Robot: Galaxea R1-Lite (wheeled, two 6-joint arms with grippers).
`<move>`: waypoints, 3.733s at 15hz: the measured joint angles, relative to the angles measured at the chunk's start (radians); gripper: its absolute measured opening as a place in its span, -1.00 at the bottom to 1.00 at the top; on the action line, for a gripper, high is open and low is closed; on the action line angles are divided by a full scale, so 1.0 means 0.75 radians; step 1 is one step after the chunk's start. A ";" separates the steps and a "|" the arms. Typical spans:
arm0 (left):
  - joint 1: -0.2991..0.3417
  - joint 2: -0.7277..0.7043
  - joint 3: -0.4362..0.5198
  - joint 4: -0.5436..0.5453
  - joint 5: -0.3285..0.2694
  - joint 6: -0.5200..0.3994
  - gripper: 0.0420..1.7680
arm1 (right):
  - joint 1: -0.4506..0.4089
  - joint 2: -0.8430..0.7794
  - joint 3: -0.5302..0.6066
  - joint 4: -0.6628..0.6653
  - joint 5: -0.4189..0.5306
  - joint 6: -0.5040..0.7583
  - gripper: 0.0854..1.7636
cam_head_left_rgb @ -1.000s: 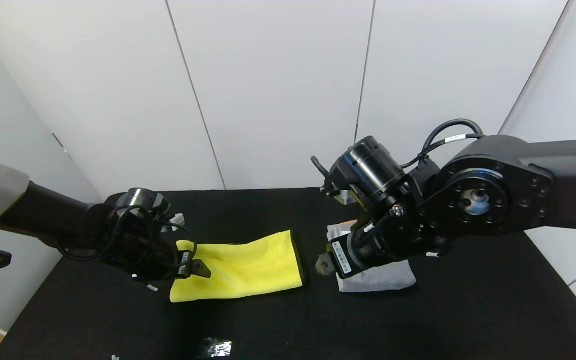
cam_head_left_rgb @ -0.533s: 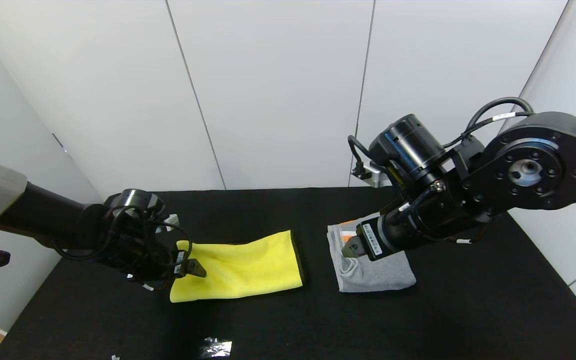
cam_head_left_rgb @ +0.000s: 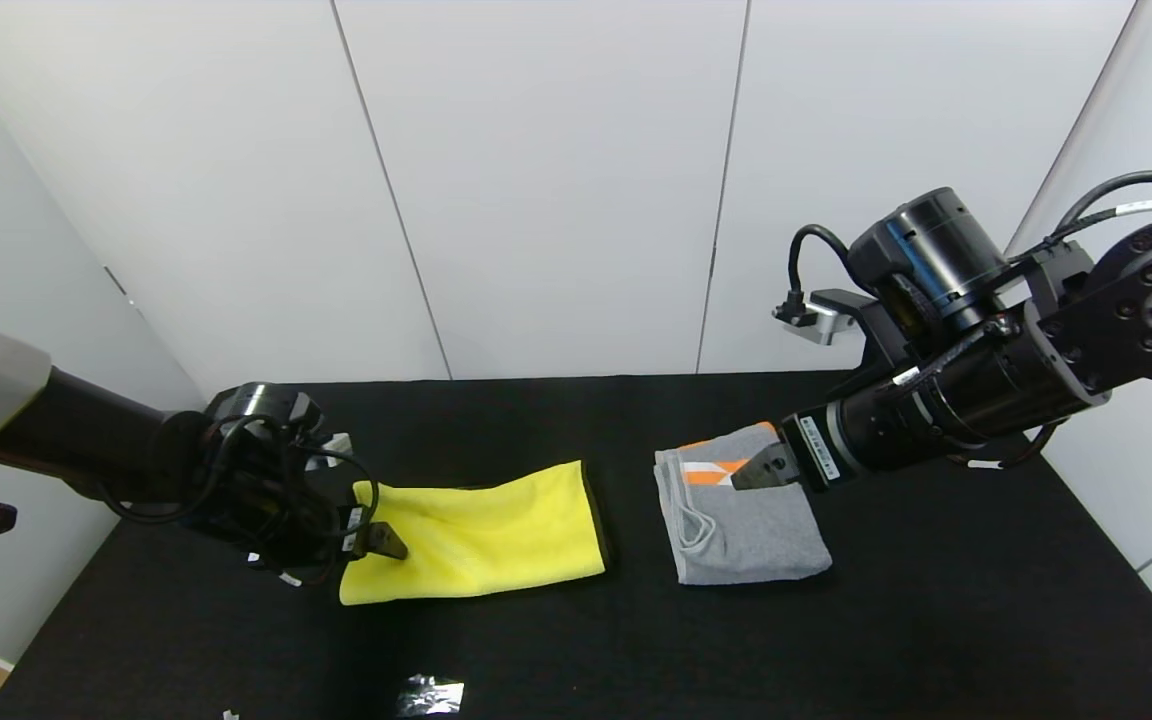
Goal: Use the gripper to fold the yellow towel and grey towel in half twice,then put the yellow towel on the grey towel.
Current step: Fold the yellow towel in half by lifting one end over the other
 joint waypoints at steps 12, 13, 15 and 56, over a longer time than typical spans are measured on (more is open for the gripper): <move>-0.003 0.030 -0.003 -0.005 -0.059 -0.003 0.63 | -0.002 -0.022 0.057 -0.063 0.013 0.002 0.94; -0.004 0.034 -0.003 -0.006 -0.059 -0.002 0.45 | -0.003 -0.022 0.058 -0.063 0.025 0.001 0.94; -0.007 0.038 -0.005 -0.006 -0.058 0.001 0.13 | -0.003 -0.024 0.060 -0.062 0.050 0.002 0.94; -0.181 -0.315 -0.089 0.306 0.281 0.340 -0.90 | 0.002 -0.054 0.086 -0.063 0.057 0.002 0.94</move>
